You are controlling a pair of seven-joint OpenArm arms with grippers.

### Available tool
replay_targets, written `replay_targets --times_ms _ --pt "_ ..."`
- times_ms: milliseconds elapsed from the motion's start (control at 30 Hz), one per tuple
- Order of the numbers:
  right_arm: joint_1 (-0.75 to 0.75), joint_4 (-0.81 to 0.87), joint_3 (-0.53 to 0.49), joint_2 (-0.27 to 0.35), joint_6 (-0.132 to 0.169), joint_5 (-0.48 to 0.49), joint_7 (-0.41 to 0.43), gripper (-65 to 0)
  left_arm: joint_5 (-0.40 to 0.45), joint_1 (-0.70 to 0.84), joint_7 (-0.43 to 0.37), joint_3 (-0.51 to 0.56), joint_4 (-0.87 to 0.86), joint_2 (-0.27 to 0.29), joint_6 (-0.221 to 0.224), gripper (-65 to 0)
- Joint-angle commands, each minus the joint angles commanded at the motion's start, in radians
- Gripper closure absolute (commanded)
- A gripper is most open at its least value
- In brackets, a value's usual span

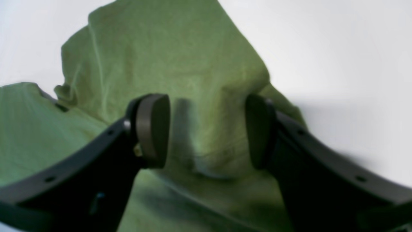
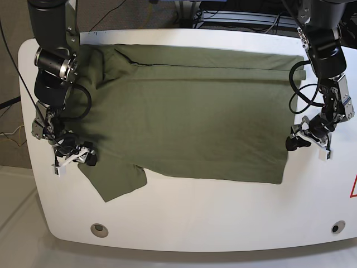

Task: Fold the T-shirt properly
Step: 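Lower both open grippers onto the sleeve and the hem corner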

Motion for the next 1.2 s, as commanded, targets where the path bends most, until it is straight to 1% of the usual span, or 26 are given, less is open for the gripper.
replay_targets --times_ms 167,233,433,567,633,900,1200 --pt "-0.007 0.015 -0.001 0.0 0.003 -0.003 -0.005 -35.7 -0.001 -0.004 -0.002 0.008 0.0 0.011 -0.002 -36.5" --pt "-0.007 0.011 0.001 -0.003 0.01 -0.002 -0.012 -35.8 -0.002 0.0 0.001 0.029 -0.002 0.025 0.004 -36.3" --pt "-0.005 0.015 0.0 -0.003 0.013 -0.002 -0.014 -35.8 -0.002 -0.005 0.006 0.035 -0.004 0.032 0.002 -36.2" --pt "-0.003 0.019 0.0 -0.004 0.015 -0.001 -0.011 -35.8 -0.004 -0.005 0.01 0.035 -0.003 0.032 0.001 -36.0" --pt "-0.001 0.021 0.002 -0.003 0.01 0.004 -0.009 -35.5 -0.006 -0.003 0.009 0.022 0.0 0.019 -0.007 -35.9" --pt "-0.002 0.019 0.004 -0.004 0.011 0.009 -0.006 -34.8 -0.005 0.001 0.014 0.024 0.001 0.015 -0.007 -34.9" --pt "-0.005 0.017 0.002 -0.003 0.008 0.008 -0.007 -35.1 -0.008 -0.002 0.001 0.025 0.003 0.013 -0.007 -35.7"
